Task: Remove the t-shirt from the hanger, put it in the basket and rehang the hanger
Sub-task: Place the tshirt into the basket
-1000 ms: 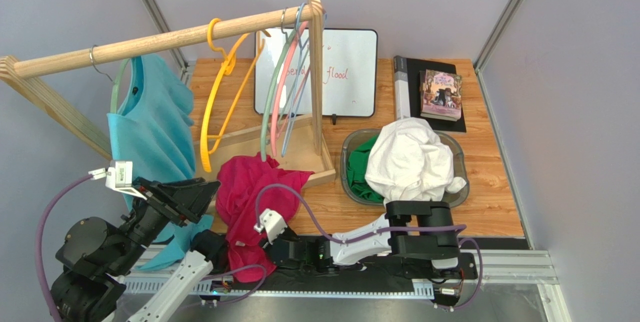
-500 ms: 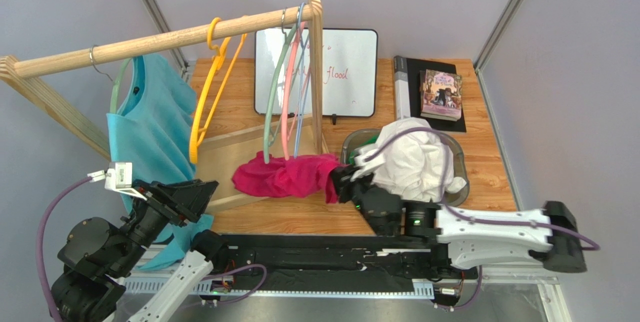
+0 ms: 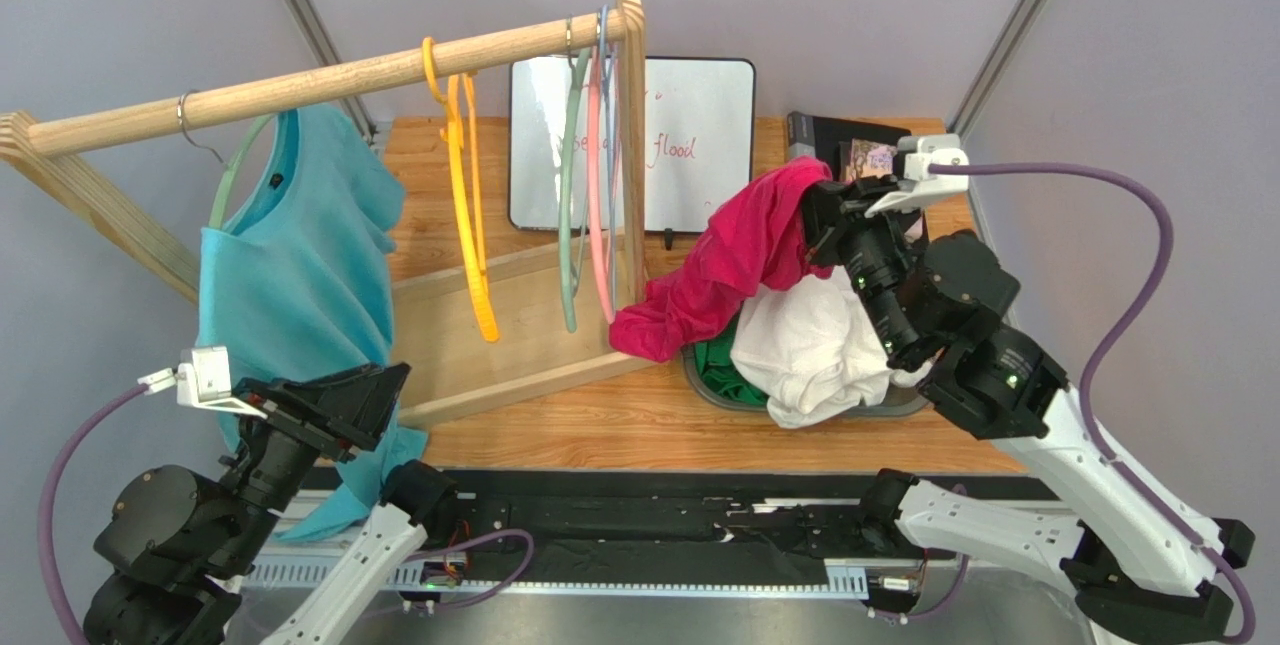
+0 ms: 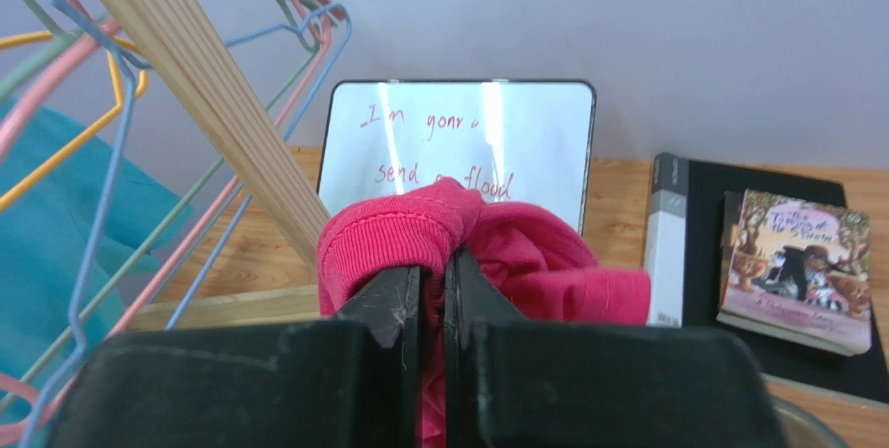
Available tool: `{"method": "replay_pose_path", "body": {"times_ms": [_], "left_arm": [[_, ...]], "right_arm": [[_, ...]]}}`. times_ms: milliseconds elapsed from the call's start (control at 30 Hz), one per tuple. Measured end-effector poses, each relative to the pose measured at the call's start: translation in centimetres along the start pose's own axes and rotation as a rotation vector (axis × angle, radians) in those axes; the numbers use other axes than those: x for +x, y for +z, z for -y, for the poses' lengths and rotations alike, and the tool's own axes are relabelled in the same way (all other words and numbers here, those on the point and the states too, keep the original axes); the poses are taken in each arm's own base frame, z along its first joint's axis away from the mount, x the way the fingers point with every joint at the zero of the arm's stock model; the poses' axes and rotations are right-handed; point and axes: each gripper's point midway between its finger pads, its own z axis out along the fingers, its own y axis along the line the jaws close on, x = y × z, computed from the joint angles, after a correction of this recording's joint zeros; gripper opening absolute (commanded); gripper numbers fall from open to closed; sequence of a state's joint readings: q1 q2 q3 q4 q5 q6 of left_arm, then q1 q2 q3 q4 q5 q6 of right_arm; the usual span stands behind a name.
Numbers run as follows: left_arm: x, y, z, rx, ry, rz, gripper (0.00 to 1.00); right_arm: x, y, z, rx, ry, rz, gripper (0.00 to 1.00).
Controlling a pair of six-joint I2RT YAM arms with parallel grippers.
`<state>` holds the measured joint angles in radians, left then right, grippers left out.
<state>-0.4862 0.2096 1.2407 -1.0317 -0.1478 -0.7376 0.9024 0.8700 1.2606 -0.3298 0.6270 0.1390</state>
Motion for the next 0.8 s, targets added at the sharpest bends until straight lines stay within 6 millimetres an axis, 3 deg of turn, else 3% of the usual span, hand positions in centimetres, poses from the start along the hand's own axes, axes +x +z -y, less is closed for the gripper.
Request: {"method": "replay_pose_path", "body": {"times_ms": [300,400,500,567,633,700,800], "left_arm": [[-0.6,-0.5,0.0,-0.01,-0.009,0.019,0.7],[-0.6,-0.7,-0.1,-0.013,-0.009,0.017,0.7],[-0.7,-0.8,-0.2,-0.017,-0.009,0.023,0.7],[-1.0,-1.0,-0.1,-0.018,-0.01,0.032,0.7],[-1.3,-1.2,0.0,-0.016,-0.012,0.041,0.7],[-1.6,-1.4,0.1,-0.01,-0.013,0.049,0.7],[-1.8,-1.7,0.2,-0.01,-0.013,0.055,0.7]], "right_arm": [[-10.3,-3.1,2.0,0.014,0.0,0.178,0.0],[-12.2,-4.8,3.2,0.03,0.005,0.226,0.0],[-12.2,-6.1,4.4,0.043,0.017,0.248,0.0],[-10.5,-6.4,5.1,0.057,0.018,0.232,0.0],[-6.7,-5.4,5.2,0.075,0.005,0.174,0.0],[-1.5,-3.9,5.0,0.087,-0.022,0.074,0.0],[8.2,-2.0,5.2,0.122,-0.039,-0.11,0.0]]}}
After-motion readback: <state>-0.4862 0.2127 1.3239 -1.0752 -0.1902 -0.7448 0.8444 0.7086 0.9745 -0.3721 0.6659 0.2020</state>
